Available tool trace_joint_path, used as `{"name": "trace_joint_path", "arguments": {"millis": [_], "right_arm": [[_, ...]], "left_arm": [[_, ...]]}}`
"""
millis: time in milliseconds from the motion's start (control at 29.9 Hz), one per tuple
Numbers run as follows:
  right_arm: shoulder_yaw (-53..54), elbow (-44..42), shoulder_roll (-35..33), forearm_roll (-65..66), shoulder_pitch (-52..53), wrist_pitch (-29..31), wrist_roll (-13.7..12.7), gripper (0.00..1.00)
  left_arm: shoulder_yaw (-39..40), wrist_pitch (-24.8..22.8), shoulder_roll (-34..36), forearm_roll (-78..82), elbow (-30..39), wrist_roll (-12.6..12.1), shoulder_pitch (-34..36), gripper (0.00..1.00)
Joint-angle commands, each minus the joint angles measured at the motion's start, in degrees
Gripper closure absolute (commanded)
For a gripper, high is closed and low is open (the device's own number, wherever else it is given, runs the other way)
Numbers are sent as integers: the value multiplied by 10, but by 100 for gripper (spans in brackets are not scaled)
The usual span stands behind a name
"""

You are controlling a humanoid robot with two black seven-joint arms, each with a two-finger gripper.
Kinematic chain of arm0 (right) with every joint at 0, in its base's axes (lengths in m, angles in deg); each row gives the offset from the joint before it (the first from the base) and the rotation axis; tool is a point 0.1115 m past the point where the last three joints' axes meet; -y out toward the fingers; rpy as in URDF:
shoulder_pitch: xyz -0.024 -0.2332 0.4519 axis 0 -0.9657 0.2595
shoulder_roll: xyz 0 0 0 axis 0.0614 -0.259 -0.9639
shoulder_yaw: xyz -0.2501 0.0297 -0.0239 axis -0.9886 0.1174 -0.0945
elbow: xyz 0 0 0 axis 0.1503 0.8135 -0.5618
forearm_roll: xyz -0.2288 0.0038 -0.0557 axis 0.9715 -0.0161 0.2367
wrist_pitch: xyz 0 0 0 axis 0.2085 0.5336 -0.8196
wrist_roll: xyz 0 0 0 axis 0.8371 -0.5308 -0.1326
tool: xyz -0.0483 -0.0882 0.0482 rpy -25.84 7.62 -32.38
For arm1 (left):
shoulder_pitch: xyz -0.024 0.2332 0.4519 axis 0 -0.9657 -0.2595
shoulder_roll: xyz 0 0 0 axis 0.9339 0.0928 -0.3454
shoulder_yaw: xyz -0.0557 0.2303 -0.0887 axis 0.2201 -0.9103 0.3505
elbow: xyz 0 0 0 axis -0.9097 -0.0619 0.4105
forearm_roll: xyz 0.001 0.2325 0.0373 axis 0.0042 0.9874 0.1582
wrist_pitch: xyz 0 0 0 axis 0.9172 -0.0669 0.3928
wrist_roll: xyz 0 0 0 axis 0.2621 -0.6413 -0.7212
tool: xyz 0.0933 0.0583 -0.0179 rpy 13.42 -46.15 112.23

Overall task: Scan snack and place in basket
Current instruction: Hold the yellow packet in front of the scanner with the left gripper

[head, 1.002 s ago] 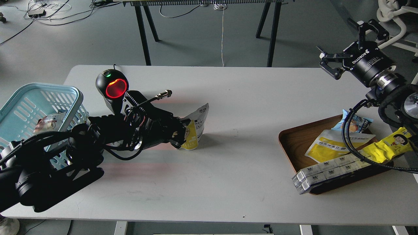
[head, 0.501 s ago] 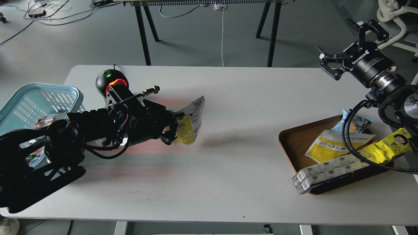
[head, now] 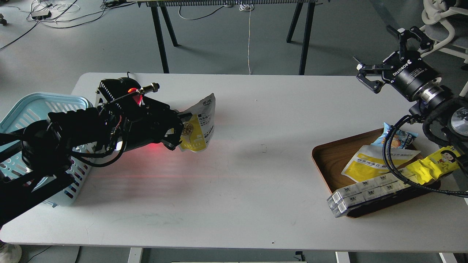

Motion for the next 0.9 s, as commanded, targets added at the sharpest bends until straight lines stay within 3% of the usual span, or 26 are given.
{"name": "trace_joint_path", "arguments": {"millis": [0,868], "right_arm": [[0,0,0,0,1,0,0,3],[0,-1,6,1,2,0,0,3]], "left_arm": [[7,-2,6,0,0,1,4,100],[13,-7,55,0,0,4,5,100]]}}
